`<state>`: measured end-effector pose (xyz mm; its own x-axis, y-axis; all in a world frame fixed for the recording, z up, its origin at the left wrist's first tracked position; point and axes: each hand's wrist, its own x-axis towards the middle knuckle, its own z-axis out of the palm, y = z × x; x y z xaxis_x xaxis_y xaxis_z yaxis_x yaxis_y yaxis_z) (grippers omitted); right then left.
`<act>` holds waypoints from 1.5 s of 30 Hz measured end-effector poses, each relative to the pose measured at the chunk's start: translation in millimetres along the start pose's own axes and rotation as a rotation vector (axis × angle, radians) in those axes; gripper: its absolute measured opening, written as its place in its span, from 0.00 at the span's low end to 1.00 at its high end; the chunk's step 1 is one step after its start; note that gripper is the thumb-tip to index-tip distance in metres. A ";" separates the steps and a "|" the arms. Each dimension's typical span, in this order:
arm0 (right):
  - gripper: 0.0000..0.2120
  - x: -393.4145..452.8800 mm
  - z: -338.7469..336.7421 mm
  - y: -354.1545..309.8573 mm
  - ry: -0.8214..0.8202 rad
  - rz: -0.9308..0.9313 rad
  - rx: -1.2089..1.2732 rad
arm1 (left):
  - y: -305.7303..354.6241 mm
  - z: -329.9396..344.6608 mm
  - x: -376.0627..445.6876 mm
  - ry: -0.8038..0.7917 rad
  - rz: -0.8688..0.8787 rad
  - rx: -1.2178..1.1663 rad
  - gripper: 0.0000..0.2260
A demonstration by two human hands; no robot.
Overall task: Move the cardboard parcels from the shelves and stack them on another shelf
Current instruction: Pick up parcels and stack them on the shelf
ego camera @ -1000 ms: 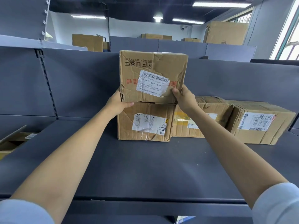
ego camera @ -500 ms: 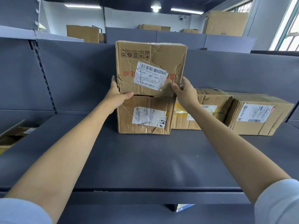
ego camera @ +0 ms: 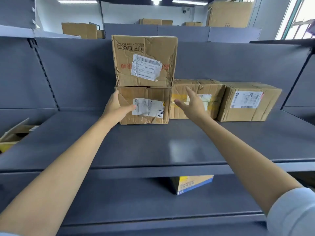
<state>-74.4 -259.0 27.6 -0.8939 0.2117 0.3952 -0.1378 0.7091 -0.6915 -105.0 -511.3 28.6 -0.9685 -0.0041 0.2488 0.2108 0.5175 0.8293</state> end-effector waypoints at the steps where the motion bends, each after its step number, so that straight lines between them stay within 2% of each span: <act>1: 0.36 -10.2 -6.5 5.3 -0.023 -0.002 -0.005 | 5.4 5.8 -14.4 -0.024 0.009 0.031 0.40; 4: 0.39 -45.0 -36.1 26.1 -0.068 -0.012 -0.062 | 30.5 32.3 -58.8 -0.100 0.087 0.098 0.33; 7: 0.40 -85.8 -77.3 55.0 -0.092 -0.031 -0.156 | 62.9 73.1 -100.4 -0.186 0.176 0.183 0.34; 11: 0.39 -144.3 -148.6 104.0 -0.050 0.040 -0.258 | 108.9 141.5 -147.3 -0.327 0.327 0.276 0.34; 20: 0.36 -274.0 -320.4 205.2 0.198 0.336 -0.406 | 227.4 313.1 -246.3 -0.636 0.661 0.234 0.32; 29: 0.35 -377.7 -419.2 291.3 0.438 0.631 -0.457 | 295.3 455.1 -349.7 -0.941 0.868 0.174 0.29; 37: 0.33 -406.4 -485.9 376.8 0.496 0.838 -0.499 | 350.6 598.1 -380.2 -1.137 0.918 0.114 0.30; 45: 0.33 -353.5 -578.4 462.9 0.460 0.921 -0.541 | 415.2 735.2 -363.6 -1.223 0.837 0.086 0.31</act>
<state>424.6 383.4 -82.5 -0.3066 0.9421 0.1362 0.7832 0.3310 -0.5264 237.5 334.1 -85.4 -0.0898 0.9956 0.0259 0.7838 0.0546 0.6186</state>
